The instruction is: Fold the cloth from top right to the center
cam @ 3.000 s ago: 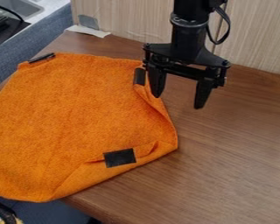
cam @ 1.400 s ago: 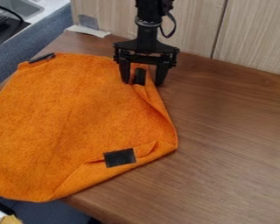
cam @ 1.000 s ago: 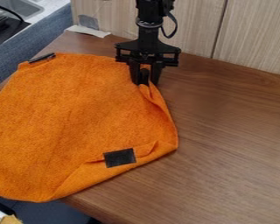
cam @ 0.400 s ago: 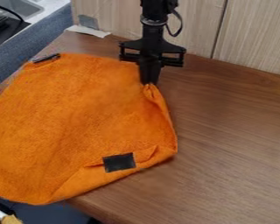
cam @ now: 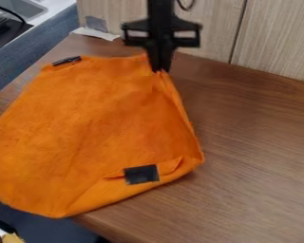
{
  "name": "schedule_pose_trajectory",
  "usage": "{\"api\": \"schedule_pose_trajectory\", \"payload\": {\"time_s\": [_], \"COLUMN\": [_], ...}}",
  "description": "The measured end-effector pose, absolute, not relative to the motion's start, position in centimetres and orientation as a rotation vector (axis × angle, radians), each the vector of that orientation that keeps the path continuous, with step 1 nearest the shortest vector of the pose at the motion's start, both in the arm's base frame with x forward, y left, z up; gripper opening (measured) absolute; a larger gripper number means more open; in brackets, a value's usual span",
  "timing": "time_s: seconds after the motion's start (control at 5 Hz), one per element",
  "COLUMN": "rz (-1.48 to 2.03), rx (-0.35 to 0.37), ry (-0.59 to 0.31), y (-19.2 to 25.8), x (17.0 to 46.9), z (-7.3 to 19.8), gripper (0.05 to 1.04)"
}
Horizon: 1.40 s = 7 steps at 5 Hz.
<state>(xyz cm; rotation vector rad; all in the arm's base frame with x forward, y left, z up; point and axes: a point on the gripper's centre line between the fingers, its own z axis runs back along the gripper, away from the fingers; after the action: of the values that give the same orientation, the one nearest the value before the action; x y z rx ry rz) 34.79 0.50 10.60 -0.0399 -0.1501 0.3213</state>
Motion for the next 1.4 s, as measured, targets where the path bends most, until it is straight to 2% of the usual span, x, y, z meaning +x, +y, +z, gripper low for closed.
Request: {"api": "schedule_pose_trajectory", "payload": {"time_s": [0.2, 0.4, 0.8, 1.0, 1.2, 1.4], "rz": [0.37, 0.418, 0.427, 0.403, 0.427, 0.482], "rx": [-0.051, -0.077, 0.03, 0.066, 0.075, 0.072], "ry": [-0.172, -0.171, -0.143, -0.139, -0.132, -0.126], "y": [2.6, 5.3, 8.2, 8.7, 8.9, 9.4], "x": [31.9, 28.8, 25.6, 25.1, 25.0, 24.6], "z": [11.6, 10.8, 6.6, 4.6, 4.1, 4.2], "gripper": [0.082, 0.082, 0.082, 0.115, 0.301, 0.566]}}
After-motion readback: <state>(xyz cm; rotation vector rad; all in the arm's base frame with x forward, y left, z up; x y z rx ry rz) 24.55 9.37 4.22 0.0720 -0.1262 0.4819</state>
